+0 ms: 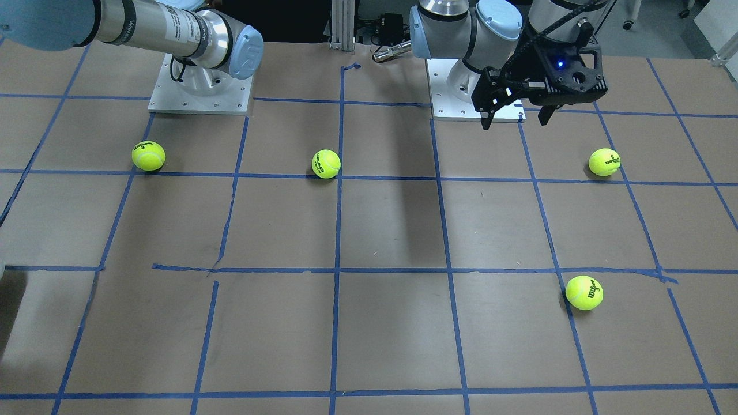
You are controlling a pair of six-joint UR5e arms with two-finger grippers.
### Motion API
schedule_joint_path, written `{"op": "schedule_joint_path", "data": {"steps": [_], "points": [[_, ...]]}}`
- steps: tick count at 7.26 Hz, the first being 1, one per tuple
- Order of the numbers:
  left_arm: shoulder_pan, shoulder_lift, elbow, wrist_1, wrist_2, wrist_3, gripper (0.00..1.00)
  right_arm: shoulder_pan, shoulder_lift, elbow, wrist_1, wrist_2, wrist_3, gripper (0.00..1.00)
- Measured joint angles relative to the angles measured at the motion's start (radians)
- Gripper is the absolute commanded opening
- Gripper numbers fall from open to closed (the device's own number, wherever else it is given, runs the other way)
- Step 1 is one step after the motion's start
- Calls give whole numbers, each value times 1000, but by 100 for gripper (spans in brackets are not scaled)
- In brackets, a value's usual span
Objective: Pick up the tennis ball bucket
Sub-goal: 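Lower the right gripper over the upright can and close on its top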
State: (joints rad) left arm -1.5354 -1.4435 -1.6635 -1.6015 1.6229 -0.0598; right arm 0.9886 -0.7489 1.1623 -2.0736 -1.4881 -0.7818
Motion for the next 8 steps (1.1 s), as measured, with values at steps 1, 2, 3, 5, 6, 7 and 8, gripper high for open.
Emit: {"op": "schedule_joint_path", "data": {"steps": [1, 2, 3, 5, 6, 7, 8], "points": [[0, 0, 0, 0, 0, 0, 100, 0, 6, -4, -1, -5, 4, 98], [0, 0, 0, 0, 0, 0, 100, 0, 8, -6, -2, -5, 9, 98], [0, 0, 1, 0, 0, 0, 100, 0, 9, -8, -2, -1, 24, 96], [0, 0, 1, -1, 0, 0, 100, 0, 15, -12, -2, 3, 65, 84], [1, 0, 1, -1, 0, 0, 100, 0, 19, -13, -3, 2, 72, 72], [0, 0, 1, -1, 0, 0, 100, 0, 22, -13, -2, 2, 76, 63], [0, 0, 1, -2, 0, 0, 100, -1, 21, -13, -2, 2, 77, 63]]}}
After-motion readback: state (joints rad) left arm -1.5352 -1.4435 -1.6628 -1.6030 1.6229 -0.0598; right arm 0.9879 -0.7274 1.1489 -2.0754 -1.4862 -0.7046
